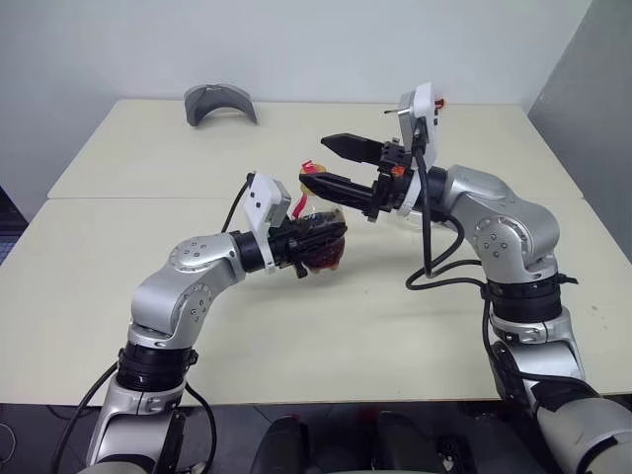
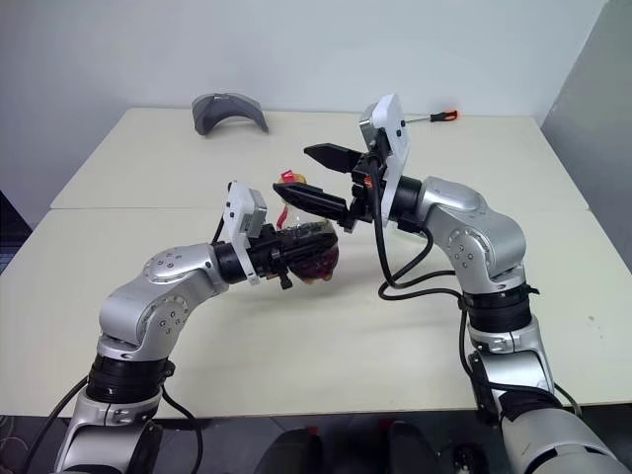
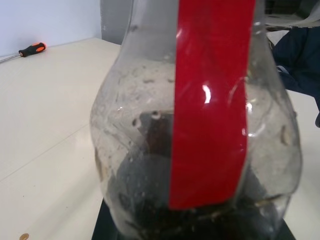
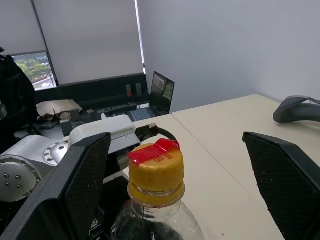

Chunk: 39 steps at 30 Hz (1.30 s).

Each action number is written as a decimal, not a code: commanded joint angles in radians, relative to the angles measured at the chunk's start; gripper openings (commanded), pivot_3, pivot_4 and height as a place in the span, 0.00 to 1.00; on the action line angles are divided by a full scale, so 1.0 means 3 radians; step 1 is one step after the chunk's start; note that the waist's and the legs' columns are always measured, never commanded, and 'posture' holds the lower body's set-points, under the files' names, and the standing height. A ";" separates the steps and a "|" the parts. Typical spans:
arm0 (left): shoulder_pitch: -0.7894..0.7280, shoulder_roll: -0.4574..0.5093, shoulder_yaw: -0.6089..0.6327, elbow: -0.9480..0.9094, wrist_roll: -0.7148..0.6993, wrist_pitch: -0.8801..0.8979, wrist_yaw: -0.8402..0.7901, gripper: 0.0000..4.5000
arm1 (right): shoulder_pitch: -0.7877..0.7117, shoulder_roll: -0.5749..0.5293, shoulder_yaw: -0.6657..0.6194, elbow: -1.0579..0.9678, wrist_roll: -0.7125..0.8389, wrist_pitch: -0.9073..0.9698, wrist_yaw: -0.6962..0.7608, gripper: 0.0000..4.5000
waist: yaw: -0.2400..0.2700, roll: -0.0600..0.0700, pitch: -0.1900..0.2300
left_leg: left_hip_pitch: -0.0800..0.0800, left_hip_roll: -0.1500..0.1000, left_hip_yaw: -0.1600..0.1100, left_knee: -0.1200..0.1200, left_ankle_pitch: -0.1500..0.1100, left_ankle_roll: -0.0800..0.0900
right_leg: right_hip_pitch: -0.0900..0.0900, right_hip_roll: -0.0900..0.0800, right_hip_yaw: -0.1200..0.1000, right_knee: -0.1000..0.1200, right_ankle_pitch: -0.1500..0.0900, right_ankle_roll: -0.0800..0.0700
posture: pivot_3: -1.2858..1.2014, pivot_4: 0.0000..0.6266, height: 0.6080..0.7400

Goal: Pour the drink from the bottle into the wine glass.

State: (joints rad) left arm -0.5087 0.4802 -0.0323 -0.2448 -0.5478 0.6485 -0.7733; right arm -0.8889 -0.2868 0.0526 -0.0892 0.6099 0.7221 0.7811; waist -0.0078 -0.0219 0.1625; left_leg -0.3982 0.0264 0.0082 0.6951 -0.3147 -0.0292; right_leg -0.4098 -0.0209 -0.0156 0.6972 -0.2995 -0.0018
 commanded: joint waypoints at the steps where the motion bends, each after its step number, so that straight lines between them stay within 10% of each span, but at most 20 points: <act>1: -0.0069 -0.0007 0.0069 -0.0145 -0.0050 -0.0052 0.0008 0.23 | -0.0103 0.0006 -0.0022 -0.0049 -0.0010 -0.0091 0.0015 1.00 | 0.0000 0.0000 0.0000 | 0.0000 0.0000 0.0000 0.0000 0.0000 0.0000 | 0.0000 0.0000 0.0000 0.0000 0.0000 0.0000 | 0.52 0.24 1.00; 39: -0.0169 0.0023 0.0082 -0.0049 -0.0044 -0.0047 -0.0029 0.23 | 0.0033 -0.0381 -0.0195 0.0147 -0.0177 -0.0147 -0.0070 1.00 | -0.0002 0.0000 0.0000 | 0.0000 0.0000 0.0000 0.0000 0.0000 0.0000 | 0.0000 0.0001 0.0001 0.0000 0.0000 0.0000 | 0.52 0.24 1.00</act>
State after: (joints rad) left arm -0.5349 0.4859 -0.0247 -0.2255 -0.5488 0.6529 -0.7754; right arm -0.8776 -0.3917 0.0195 -0.0158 0.5511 0.6852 0.7609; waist -0.0085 -0.0219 0.1625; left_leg -0.3983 0.0265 0.0084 0.6951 -0.3147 -0.0291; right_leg -0.4098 -0.0207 -0.0154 0.6971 -0.2995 -0.0018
